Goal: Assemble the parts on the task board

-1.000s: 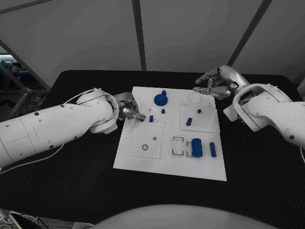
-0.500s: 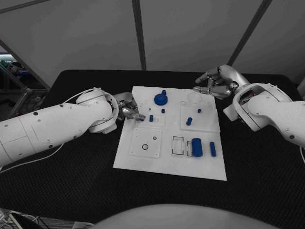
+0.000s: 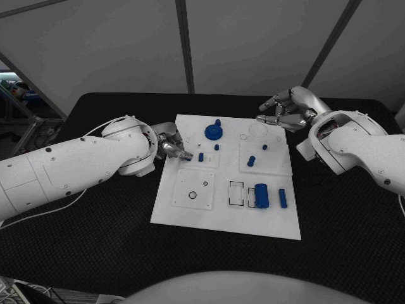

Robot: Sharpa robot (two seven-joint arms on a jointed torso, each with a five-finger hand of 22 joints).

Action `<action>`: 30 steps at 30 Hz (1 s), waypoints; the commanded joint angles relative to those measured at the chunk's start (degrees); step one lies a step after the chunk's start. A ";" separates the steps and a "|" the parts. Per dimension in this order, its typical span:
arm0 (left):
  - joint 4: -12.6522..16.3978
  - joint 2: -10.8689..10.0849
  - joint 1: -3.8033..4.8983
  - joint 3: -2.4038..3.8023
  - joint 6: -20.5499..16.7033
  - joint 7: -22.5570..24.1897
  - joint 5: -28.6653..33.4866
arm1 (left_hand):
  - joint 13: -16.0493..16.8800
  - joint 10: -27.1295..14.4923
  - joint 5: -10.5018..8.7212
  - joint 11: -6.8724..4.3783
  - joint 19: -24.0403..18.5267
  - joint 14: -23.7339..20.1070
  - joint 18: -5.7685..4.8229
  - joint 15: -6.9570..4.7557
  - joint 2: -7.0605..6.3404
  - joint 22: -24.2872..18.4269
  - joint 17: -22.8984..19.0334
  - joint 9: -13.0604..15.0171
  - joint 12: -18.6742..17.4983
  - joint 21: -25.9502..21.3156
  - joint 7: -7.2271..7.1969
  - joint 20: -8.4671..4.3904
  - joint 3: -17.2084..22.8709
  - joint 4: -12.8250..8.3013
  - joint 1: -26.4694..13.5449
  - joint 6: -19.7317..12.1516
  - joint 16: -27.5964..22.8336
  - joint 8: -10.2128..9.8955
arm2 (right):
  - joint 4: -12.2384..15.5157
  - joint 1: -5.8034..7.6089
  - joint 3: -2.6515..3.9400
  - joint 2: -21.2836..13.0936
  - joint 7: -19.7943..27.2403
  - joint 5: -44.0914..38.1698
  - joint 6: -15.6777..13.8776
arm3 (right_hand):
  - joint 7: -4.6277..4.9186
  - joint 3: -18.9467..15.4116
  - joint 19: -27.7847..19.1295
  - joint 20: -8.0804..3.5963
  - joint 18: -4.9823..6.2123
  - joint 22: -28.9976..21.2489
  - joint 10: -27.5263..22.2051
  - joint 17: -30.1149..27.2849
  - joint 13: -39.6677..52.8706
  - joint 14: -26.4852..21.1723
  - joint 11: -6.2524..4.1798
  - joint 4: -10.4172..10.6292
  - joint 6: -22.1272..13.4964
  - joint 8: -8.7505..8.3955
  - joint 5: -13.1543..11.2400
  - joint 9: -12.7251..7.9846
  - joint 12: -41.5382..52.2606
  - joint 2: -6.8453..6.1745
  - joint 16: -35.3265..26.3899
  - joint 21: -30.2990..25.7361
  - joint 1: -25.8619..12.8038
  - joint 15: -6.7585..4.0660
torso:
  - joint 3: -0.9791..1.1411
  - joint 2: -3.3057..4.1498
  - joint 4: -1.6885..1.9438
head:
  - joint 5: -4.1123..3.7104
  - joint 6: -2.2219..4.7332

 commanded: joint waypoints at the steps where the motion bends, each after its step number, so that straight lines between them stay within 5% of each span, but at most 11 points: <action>1: -0.21 0.14 -0.06 -0.11 2.07 -0.32 -0.45 | 0.05 1.93 0.27 -1.51 0.37 4.51 -6.85 -0.44 0.41 9.16 8.92 -0.08 0.27 0.29 -0.23 0.03 7.55 -7.15 0.39 0.33 -0.02 0.29 | 0.07 0.08 0.03 0.04 0.36 -0.17 0.26 | -0.06 0.19 -0.09 -0.44 0.63 -0.09 -0.01 1.57 -0.07 2.78 -0.46 0.04 0.32 0.38 0.37 -0.10 -0.14 0.45 -0.30 -0.36 0.10 -0.35 | 0.03 -0.01 0.00 | -0.01 -0.06; 30: -0.71 0.41 0.09 -0.11 2.94 -0.42 -0.45 | 0.08 1.97 0.38 -1.50 0.31 4.51 -6.81 -0.45 0.44 9.10 8.91 -0.11 0.26 0.10 -0.21 0.02 7.75 -7.19 0.12 0.30 -0.02 0.36 | 0.07 0.08 0.03 0.02 0.34 -0.17 0.21 | -0.06 0.19 -0.09 -0.44 0.63 -0.09 -0.01 1.57 -0.07 2.78 -0.46 0.04 0.32 0.38 0.37 -0.10 -0.14 0.45 -0.30 -0.36 0.10 -0.35 | 0.01 0.00 0.00 | 0.35 0.65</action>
